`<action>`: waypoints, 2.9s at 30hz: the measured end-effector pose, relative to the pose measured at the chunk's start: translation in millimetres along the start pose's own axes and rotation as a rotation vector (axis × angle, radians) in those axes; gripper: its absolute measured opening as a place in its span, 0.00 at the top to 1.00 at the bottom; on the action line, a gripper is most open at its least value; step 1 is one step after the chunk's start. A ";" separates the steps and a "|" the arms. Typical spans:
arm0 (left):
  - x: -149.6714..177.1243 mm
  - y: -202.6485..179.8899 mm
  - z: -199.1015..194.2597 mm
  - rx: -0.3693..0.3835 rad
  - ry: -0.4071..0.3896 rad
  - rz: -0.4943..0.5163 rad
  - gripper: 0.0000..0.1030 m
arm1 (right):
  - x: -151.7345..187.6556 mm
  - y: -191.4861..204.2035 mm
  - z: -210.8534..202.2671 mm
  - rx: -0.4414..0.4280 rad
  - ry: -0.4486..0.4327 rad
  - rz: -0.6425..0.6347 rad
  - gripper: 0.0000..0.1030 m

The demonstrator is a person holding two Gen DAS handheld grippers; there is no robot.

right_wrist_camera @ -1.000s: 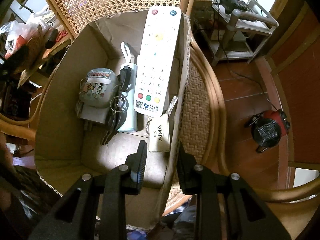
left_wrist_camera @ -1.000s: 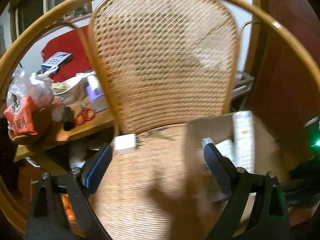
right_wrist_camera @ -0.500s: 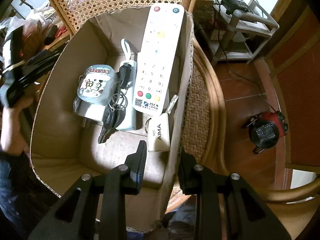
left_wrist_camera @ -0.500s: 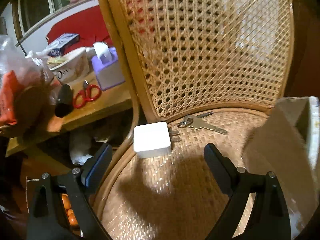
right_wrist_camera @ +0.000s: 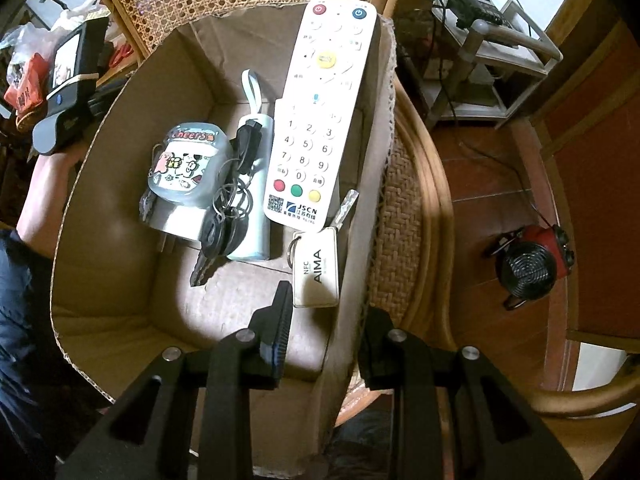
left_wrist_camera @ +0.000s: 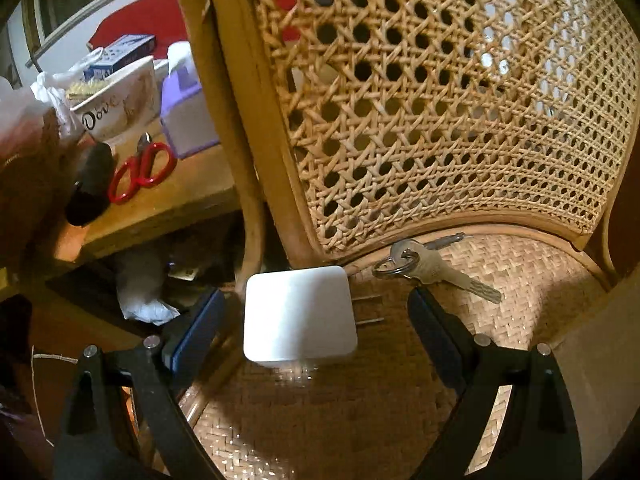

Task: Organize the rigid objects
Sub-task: 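Grasp the white charger plug with the left tool and lift it, then carry the charger into the box and open the left tool, then move the left tool down to the silver key on the seat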

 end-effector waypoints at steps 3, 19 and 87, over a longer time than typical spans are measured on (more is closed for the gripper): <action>-0.2 3.5 8.7 -0.006 0.024 -0.010 0.11 | 0.3 0.3 0.9 0.003 0.000 -0.002 0.69; -5.5 14.0 3.5 -0.029 0.036 -0.008 0.33 | -0.7 -0.2 2.0 -0.001 -0.001 -0.001 0.69; -33.5 -125.7 -218.5 0.215 -0.164 0.132 0.14 | -2.7 -8.5 4.7 -0.042 -0.004 0.004 0.69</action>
Point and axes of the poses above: each gripper's, at about its wrist camera, not at the fingertips, and z roughly the way its jaws point, y to its left, x to its underside, the point moved 6 cm from there along z, roughly the way its jaws point, and after that the axes turned 15 degrees about -y, right-handed, at the moved point
